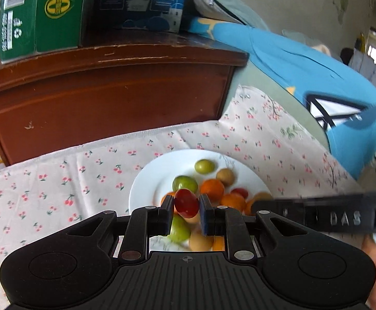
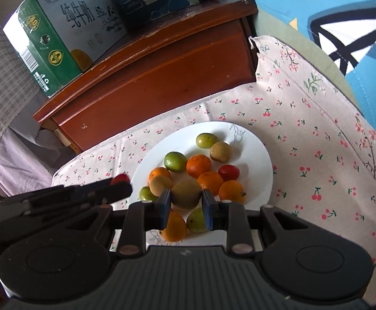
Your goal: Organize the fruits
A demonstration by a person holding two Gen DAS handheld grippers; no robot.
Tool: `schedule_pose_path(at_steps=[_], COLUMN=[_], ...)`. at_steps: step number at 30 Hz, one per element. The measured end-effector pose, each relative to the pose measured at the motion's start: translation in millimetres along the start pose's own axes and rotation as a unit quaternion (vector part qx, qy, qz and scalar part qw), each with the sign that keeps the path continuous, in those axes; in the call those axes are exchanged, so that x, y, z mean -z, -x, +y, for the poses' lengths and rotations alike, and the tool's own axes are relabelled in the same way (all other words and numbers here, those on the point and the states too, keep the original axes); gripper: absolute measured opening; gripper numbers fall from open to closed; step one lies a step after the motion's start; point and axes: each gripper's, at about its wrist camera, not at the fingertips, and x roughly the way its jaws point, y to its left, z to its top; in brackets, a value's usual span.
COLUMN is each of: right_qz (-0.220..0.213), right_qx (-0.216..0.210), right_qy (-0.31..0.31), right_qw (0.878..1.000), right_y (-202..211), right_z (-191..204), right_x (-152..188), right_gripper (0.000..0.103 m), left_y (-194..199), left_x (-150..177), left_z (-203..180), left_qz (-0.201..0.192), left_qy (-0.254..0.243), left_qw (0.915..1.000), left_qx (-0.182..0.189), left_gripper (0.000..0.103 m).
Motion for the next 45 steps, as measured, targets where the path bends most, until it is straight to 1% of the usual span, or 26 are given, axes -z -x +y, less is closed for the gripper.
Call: schedule_pose_path(at_steps=[3, 6, 8, 10, 12, 13, 14, 15, 16, 17, 18, 20, 22, 23, 24, 26, 31, 35, 40, 42, 45], right_qz=[0.001, 0.004, 0.006, 0.009, 0.005, 0.003, 0.002, 0.0, -0.001, -0.003, -0.004, -0.007, -0.012, -0.014, -0.017, -0.019, -0.019, -0.011, -0.006, -0.003, 0.003], right_qx=[-0.001, 0.0, 0.002, 0.004, 0.007, 0.007, 0.007, 0.008, 0.01, 0.011, 0.011, 0.012, 0.017, 0.021, 0.023, 0.027, 0.049, 0.071, 0.095, 0.101, 0.113], right_qy=[-0.004, -0.006, -0.008, -0.013, -0.019, -0.019, -0.02, -0.021, -0.023, -0.026, -0.028, -0.031, -0.03, -0.029, -0.029, -0.029, -0.016, -0.014, -0.015, -0.015, -0.017], right_qw=[1.0, 1.0, 1.0, 1.0, 1.0, 1.0, 1.0, 1.0, 1.0, 1.0, 1.0, 0.999, 0.999, 0.999, 0.999, 0.999, 0.998, 0.997, 0.995, 0.995, 0.993], right_y=[-6, -12, -17, -20, -20, -19, -18, -17, -16, -15, -13, -9, -4, -1, 1, 6, 15, 20, 29, 32, 35], right_z=[1, 1, 1, 0, 0, -1, -1, -1, -1, -2, -2, -2, 0, 1, 1, 3, 12, 16, 21, 22, 23], right_x=[-2, -2, -2, -1, -2, -3, -4, -5, -6, -6, -7, -10, -11, -12, -12, -12, -10, -8, 0, 3, 6], right_gripper=[0.026, 0.026, 0.027, 0.029, 0.029, 0.029, 0.029, 0.03, 0.03, 0.031, 0.031, 0.033, 0.035, 0.039, 0.04, 0.04, 0.041, 0.051, 0.058, 0.066, 0.072], left_y=[-12, -21, -24, -26, -25, -24, -23, -20, -17, -14, -11, -4, 2, 6, 10, 16, 30, 38, 41, 42, 43], left_x=[-4, -9, -11, -12, -12, -13, -14, -14, -15, -16, -17, -19, -20, -21, -21, -22, -19, -15, -8, -5, -2], left_z=[3, 6, 5, 3, 1, -1, -3, -5, -6, -5, -5, -4, -4, -5, -6, -8, -14, -16, -17, -18, -19], left_qz=[0.001, -0.002, -0.003, -0.008, -0.006, -0.005, -0.005, -0.005, -0.008, -0.01, -0.011, -0.007, -0.006, -0.007, -0.006, 0.001, 0.009, 0.017, 0.039, 0.046, 0.053], left_qy=[0.013, 0.028, 0.028, 0.029, 0.028, 0.024, 0.019, 0.015, 0.014, 0.015, 0.017, 0.023, 0.023, 0.022, 0.02, 0.019, 0.015, 0.022, 0.021, 0.02, 0.023], left_qw=[0.9999, 0.9995, 0.9993, 0.9993, 0.9992, 0.9994, 0.9997, 0.9999, 0.9998, 0.9996, 0.9995, 0.9986, 0.9973, 0.997, 0.9968, 0.9957, 0.9933, 0.9918, 0.9885, 0.9874, 0.9864], left_qx=[0.001, 0.016, 0.026, 0.022, 0.026, 0.024, 0.016, 0.001, -0.012, -0.02, -0.026, -0.048, -0.069, -0.073, -0.077, -0.091, -0.114, -0.125, -0.145, -0.15, -0.154], left_gripper=[0.018, 0.018, 0.018, 0.022, 0.022, 0.026, 0.034, 0.039, 0.047, 0.054, 0.057, 0.073, 0.08, 0.081, 0.081, 0.086, 0.088, 0.089, 0.091, 0.091, 0.091])
